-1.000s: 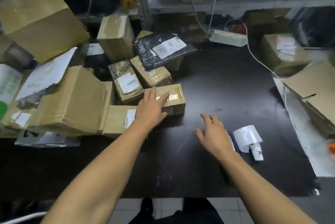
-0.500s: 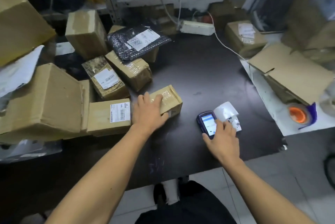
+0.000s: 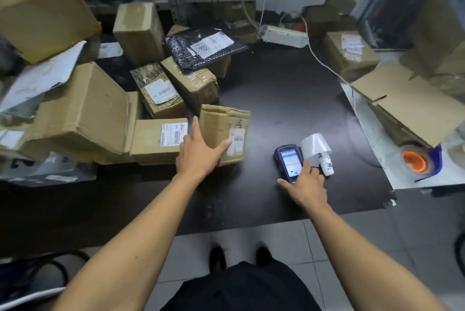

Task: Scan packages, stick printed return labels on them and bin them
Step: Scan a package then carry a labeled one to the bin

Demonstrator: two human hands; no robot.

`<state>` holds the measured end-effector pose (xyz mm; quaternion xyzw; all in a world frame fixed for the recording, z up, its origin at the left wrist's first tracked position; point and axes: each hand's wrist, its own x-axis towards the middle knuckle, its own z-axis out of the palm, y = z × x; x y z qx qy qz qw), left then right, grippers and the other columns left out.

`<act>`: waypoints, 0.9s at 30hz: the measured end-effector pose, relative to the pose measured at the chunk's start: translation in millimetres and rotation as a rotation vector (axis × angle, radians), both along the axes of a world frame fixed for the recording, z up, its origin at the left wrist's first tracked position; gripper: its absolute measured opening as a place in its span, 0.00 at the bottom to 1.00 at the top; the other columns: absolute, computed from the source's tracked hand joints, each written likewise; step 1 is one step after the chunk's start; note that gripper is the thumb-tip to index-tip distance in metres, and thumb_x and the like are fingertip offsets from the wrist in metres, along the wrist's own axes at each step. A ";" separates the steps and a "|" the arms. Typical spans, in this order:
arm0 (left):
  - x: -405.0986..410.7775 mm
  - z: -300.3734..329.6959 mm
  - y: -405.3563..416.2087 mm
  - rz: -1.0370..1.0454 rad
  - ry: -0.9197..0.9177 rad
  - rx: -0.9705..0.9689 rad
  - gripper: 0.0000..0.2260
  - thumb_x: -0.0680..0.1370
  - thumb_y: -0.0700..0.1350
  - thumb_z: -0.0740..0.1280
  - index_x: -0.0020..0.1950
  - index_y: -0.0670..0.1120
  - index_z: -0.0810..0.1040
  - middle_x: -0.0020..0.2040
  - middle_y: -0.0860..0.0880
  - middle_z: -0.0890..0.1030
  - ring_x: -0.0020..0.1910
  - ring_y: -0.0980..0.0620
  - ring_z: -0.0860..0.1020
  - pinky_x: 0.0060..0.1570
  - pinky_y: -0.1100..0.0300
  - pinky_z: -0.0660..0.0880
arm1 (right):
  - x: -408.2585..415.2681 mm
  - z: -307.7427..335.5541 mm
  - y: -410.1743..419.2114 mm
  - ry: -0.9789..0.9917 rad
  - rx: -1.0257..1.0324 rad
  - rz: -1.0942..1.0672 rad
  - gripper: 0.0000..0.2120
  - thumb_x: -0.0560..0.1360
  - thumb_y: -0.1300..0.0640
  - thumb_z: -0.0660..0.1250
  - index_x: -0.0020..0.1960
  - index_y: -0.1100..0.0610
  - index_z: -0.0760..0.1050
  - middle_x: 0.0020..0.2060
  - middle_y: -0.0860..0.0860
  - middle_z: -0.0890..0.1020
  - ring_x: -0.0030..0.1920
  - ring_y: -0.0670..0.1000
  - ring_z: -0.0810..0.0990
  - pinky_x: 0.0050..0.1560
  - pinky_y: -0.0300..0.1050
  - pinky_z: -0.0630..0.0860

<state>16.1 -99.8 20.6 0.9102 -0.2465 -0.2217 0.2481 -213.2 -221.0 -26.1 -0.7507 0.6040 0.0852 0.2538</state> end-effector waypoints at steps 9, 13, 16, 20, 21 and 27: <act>-19.9 -27.0 -9.4 0.420 0.619 -0.590 0.52 0.56 0.59 0.79 0.75 0.52 0.59 0.69 0.49 0.72 0.67 0.50 0.74 0.70 0.47 0.70 | -10.0 5.8 -13.2 -0.226 0.154 -0.036 0.39 0.69 0.49 0.74 0.73 0.58 0.60 0.66 0.60 0.66 0.69 0.61 0.62 0.59 0.49 0.70; -36.7 -21.9 -12.6 0.390 0.570 -0.526 0.51 0.61 0.55 0.80 0.76 0.46 0.57 0.69 0.49 0.70 0.67 0.50 0.72 0.69 0.50 0.70 | -19.2 26.6 -15.5 -0.352 0.185 0.105 0.42 0.64 0.46 0.77 0.73 0.55 0.63 0.65 0.55 0.68 0.68 0.56 0.67 0.66 0.50 0.69; -44.4 -28.2 -13.6 0.348 0.519 -0.481 0.42 0.72 0.45 0.78 0.77 0.43 0.55 0.64 0.51 0.69 0.64 0.53 0.70 0.68 0.56 0.67 | -20.6 49.0 -19.7 -0.344 0.181 0.266 0.40 0.66 0.48 0.77 0.73 0.54 0.63 0.62 0.50 0.67 0.65 0.52 0.68 0.64 0.44 0.68; -47.2 -38.2 -10.8 0.343 0.496 -0.472 0.42 0.72 0.44 0.77 0.77 0.44 0.54 0.69 0.48 0.70 0.66 0.51 0.71 0.70 0.52 0.67 | -18.1 71.5 -24.7 -0.234 0.107 0.396 0.42 0.64 0.47 0.76 0.73 0.52 0.62 0.63 0.52 0.69 0.65 0.53 0.67 0.62 0.49 0.71; -47.9 -39.8 -10.1 0.349 0.500 -0.477 0.42 0.72 0.44 0.77 0.77 0.45 0.54 0.69 0.48 0.70 0.67 0.50 0.71 0.71 0.50 0.67 | -18.2 75.3 -25.6 -0.212 0.102 0.399 0.42 0.64 0.47 0.76 0.73 0.51 0.62 0.63 0.52 0.69 0.65 0.53 0.67 0.62 0.50 0.71; -51.1 -45.0 -7.7 0.363 0.538 -0.482 0.41 0.73 0.44 0.77 0.77 0.46 0.54 0.69 0.47 0.71 0.69 0.49 0.71 0.72 0.47 0.67 | -22.2 87.6 -30.0 -0.154 0.103 0.415 0.39 0.65 0.48 0.75 0.72 0.50 0.63 0.60 0.50 0.67 0.60 0.52 0.67 0.52 0.48 0.74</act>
